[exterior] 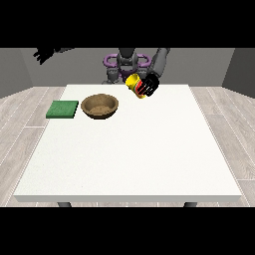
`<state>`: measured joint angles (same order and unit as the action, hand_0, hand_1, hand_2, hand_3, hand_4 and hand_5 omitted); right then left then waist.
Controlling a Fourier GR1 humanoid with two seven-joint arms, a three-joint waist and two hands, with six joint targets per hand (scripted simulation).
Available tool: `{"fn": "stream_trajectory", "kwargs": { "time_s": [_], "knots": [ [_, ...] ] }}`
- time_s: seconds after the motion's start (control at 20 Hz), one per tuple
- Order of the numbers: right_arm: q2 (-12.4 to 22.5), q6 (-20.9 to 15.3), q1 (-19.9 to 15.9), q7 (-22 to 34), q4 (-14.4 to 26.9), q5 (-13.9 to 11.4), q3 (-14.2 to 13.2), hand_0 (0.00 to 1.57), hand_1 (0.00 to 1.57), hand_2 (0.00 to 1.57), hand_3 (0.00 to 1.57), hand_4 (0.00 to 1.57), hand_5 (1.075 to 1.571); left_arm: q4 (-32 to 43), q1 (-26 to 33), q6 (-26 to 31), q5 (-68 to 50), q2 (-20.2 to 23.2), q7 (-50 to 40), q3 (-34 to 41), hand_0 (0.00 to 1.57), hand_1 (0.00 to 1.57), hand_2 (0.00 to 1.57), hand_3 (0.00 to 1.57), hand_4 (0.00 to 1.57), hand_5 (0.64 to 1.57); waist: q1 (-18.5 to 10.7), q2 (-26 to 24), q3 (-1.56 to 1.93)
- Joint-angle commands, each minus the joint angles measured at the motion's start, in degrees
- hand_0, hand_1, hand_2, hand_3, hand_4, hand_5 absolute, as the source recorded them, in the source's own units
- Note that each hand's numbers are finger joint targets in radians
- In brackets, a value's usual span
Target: Pick the cup and pour the ball into the bowl, then pick the bowl and place it on the pad
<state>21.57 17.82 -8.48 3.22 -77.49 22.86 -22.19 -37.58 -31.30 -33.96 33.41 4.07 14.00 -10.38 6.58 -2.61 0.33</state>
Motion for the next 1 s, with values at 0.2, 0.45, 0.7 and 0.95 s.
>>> {"fn": "stream_trajectory", "kwargs": {
  "time_s": [0.2,0.45,0.7,0.95],
  "knots": [
    [1.38,1.77,-0.79,-1.02,6.26,-0.07,-1.0,0.0,0.0,0.0,0.07,0.69,1.559,7.63,-14.39,1.26,21.56,-2.22,-25.67,-11.99,1.36,1.36,1.57,1.57,1.47,1.531,-1.1,-2.74,-0.16],
    [4.04,5.99,-2.33,-3.1,11.84,1.94,-3.21,0.0,0.0,0.0,0.0,0.69,1.558,5.64,-18.19,4.72,26.13,-4.01,-37.1,-17.04,1.36,1.36,1.57,1.57,1.47,1.529,0.26,-0.42,-0.26],
    [3.18,3.9,-6.27,-1.21,12.15,1.57,-1.93,0.0,0.0,0.0,0.15,0.7,1.557,7.69,-26.28,12.52,33.65,-3.58,-43.96,-21.98,1.37,1.37,1.57,1.57,1.31,1.563,0.33,-0.67,-0.26],
    [0.76,3.69,-4.13,-3.06,12.14,-1.37,0.79,0.0,0.0,0.0,0.26,0.69,1.554,9.18,-27.41,19.57,40.49,-4.05,-49.02,-28.27,1.4,1.4,1.57,1.57,1.04,1.571,1.96,-2.3,-0.29]
  ]
}}
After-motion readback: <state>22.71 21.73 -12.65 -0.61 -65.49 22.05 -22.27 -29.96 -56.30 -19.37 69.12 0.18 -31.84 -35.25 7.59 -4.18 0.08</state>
